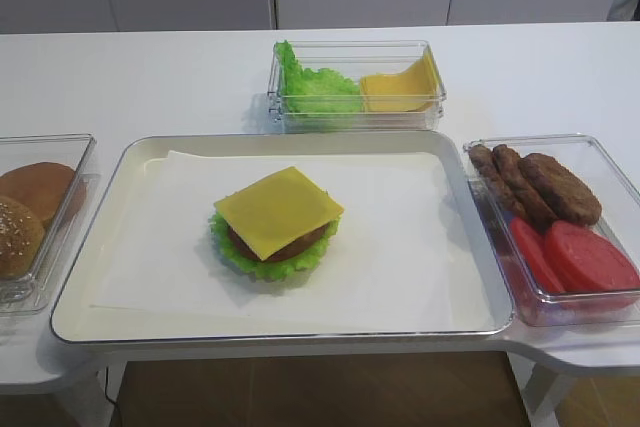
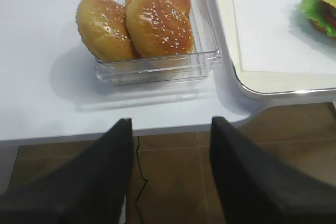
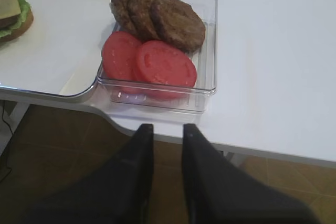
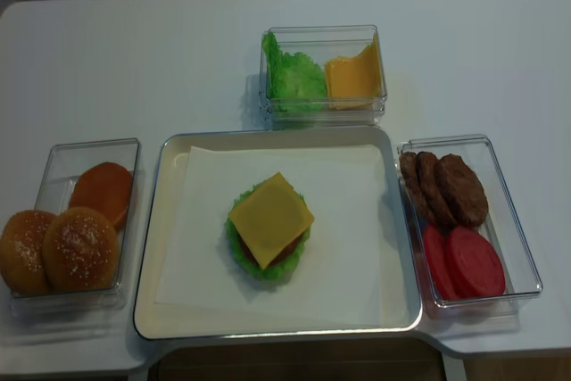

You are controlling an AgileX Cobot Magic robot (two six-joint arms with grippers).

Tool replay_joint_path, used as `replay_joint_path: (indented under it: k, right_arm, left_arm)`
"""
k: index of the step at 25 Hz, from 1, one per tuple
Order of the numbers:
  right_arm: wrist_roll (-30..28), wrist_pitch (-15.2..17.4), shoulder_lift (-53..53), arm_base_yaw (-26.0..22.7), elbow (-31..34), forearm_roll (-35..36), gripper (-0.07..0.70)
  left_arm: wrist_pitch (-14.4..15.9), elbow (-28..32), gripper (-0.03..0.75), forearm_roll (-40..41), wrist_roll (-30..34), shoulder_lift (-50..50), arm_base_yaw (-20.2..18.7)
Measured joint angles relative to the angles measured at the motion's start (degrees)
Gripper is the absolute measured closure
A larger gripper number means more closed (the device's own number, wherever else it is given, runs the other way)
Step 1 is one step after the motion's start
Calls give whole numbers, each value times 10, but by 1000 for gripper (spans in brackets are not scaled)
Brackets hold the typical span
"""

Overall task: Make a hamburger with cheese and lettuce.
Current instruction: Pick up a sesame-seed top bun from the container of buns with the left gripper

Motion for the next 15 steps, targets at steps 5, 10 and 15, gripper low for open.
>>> replay_joint_path:
  k: [5, 10, 15]
  right_arm:
    - [0, 0, 0, 0, 0, 0, 486]
    - [0, 0, 0, 0, 0, 0, 486]
    - [0, 0, 0, 0, 0, 0, 488]
  left_arm:
    - [0, 0, 358, 0, 0, 0, 0]
    - [0, 0, 358, 0, 0, 0, 0]
    - [0, 0, 358, 0, 0, 0, 0]
